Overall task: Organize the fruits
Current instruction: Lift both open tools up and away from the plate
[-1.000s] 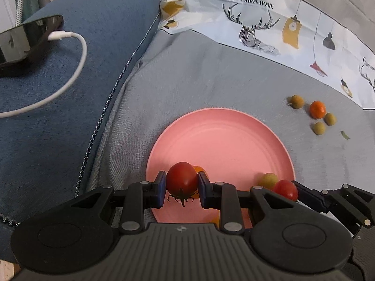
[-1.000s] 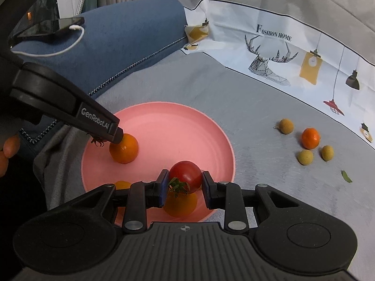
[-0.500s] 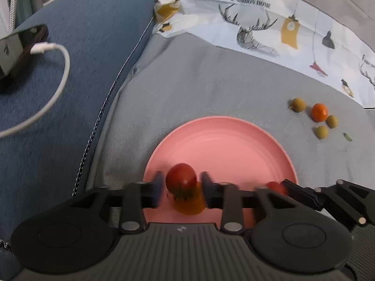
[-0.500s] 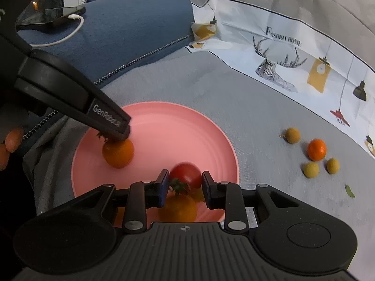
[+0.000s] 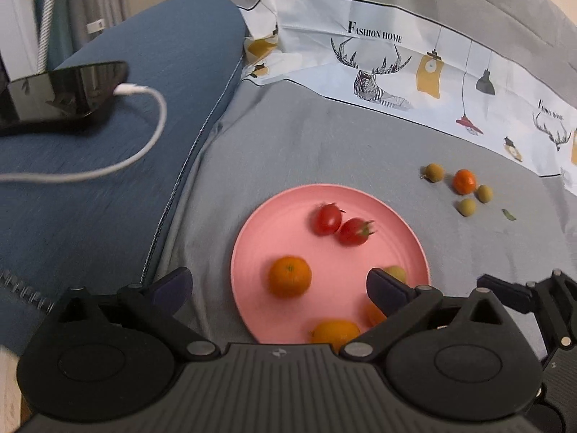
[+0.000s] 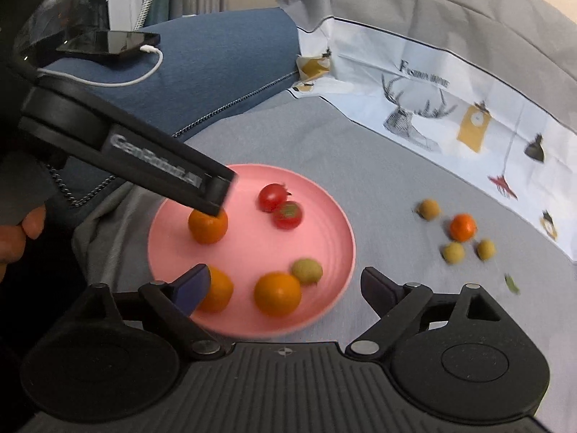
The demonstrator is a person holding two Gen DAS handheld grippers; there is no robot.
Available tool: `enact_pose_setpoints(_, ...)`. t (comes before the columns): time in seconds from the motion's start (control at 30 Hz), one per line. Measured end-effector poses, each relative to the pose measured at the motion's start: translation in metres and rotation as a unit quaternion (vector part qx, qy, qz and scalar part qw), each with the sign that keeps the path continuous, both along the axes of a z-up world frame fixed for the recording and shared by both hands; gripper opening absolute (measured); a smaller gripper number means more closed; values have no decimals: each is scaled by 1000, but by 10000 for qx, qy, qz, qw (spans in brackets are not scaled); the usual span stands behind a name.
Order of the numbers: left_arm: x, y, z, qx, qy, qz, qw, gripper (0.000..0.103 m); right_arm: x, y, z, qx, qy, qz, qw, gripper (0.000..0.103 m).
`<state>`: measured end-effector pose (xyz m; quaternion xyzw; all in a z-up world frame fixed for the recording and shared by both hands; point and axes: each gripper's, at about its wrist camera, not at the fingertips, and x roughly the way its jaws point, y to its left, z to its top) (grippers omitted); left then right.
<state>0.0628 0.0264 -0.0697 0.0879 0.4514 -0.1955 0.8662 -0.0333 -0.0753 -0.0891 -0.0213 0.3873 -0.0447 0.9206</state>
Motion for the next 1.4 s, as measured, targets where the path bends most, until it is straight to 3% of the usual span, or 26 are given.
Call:
enact_pose_setpoints(0.33, -41, 25, 23, 1, -30, 207, 9998, 103, -43, -1, 30, 368, -63, -462, 9982, 93)
enact_pose_setpoints(0.93, -121, 49, 71, -220, -693, 71, 9973, 103, -114, 12, 78, 224, -728, -836, 9936, 98)
enact_pose_setpoints(1.4, -147, 54, 86, -282, -983, 16, 9948, 103, -140, 18, 91, 168, -1027, -874, 9907, 100)
